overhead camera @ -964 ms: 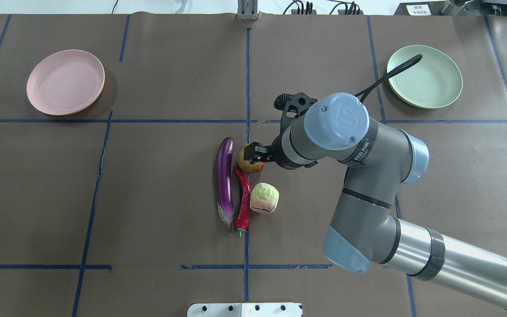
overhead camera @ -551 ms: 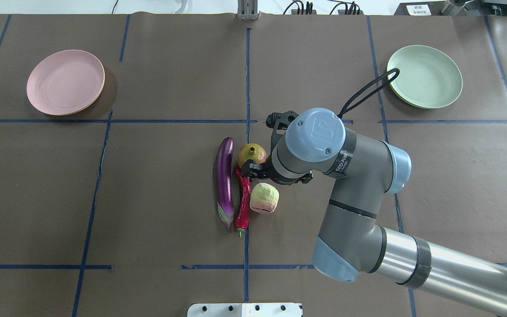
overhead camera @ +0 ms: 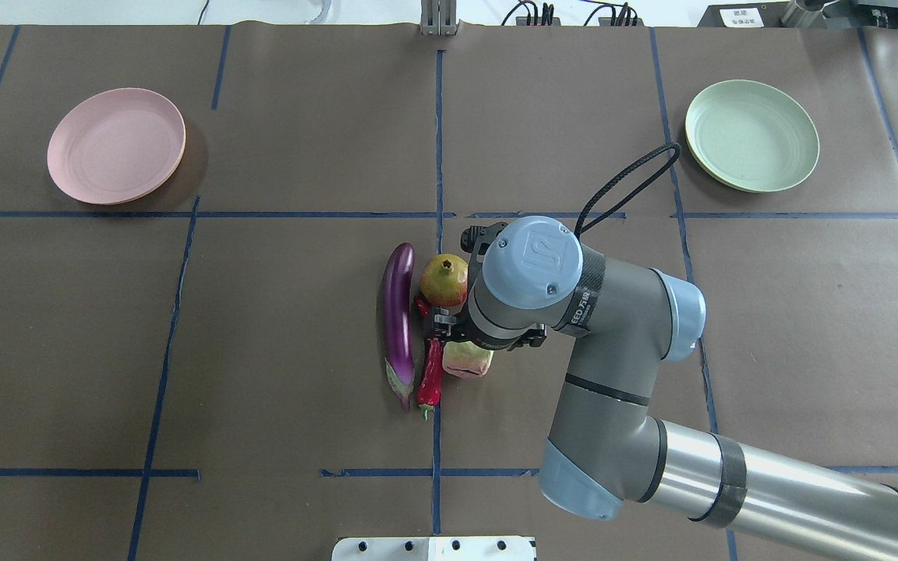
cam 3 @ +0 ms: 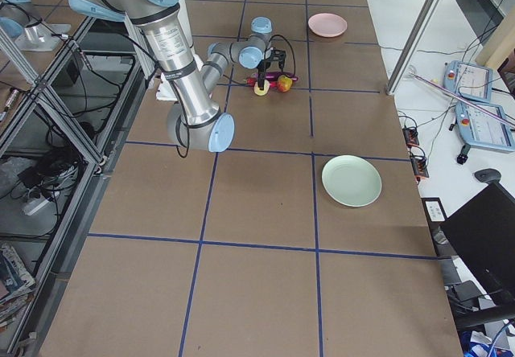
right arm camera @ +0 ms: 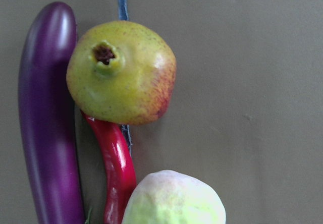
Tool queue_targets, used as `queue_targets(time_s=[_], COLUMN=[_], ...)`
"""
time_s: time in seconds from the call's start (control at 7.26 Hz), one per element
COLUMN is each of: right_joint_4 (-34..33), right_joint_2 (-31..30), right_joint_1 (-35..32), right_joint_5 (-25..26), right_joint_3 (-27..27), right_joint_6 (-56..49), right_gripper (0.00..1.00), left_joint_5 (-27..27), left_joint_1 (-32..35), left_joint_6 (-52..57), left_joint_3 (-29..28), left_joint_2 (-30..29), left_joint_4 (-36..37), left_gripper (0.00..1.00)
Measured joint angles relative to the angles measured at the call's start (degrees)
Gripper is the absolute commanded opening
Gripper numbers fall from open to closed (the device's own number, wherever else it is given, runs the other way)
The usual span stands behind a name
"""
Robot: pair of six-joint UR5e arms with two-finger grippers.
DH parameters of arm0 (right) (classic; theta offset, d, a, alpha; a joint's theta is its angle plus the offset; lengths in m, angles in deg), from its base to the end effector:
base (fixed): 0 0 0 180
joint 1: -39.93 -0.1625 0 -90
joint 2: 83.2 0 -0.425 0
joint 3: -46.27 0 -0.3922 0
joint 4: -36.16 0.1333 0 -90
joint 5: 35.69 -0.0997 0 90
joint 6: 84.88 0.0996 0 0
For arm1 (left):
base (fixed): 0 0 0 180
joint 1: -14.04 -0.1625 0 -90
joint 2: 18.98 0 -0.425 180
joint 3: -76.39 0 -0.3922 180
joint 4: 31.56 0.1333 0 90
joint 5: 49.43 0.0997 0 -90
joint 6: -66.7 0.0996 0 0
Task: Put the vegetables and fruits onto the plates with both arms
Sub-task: 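Reach the right gripper down to the pale apple and grasp it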
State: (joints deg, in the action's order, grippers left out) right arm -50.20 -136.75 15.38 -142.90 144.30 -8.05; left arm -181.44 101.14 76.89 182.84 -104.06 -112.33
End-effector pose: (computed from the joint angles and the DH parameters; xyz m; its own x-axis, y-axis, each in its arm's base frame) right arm -0.5660 -0.3727 0.2188 0.6360 0.0513 0.7700 -0.0530 0.9983 -0.0227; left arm -0.0438 -0.4532 0.5775 0.7201 0.2399 -0.6511 -0.1808 0.9708 0.1578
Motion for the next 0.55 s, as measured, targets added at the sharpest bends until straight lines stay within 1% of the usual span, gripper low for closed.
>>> queue_targets(time_s=[0.14, 0.28, 0.41, 0.55], right_joint_4=[0.43, 1.81, 3.77, 5.39], right_joint_2=[0.35, 0.92, 1.32, 1.23], right_joint_1=[0.27, 0.40, 0.51, 0.64], right_joint_5=[0.11, 0.19, 0.22, 0.34], right_joint_3=[-1.26, -3.15, -5.12, -6.15], right_joint_6=[0.07, 0.14, 0.23, 0.29], right_gripper=[1.00, 0.84, 0.29, 0.10], left_joint_5=[0.00, 0.00, 0.00, 0.00], left_joint_1=[0.00, 0.00, 0.00, 0.00], left_joint_6=[0.01, 0.01, 0.01, 0.01], left_joint_3=[-0.01, 0.00, 0.01, 0.02], left_joint_2=[0.00, 0.00, 0.00, 0.00], left_joint_4=[0.00, 0.00, -0.02, -0.06], left_gripper=[1.00, 1.00, 1.00, 1.00])
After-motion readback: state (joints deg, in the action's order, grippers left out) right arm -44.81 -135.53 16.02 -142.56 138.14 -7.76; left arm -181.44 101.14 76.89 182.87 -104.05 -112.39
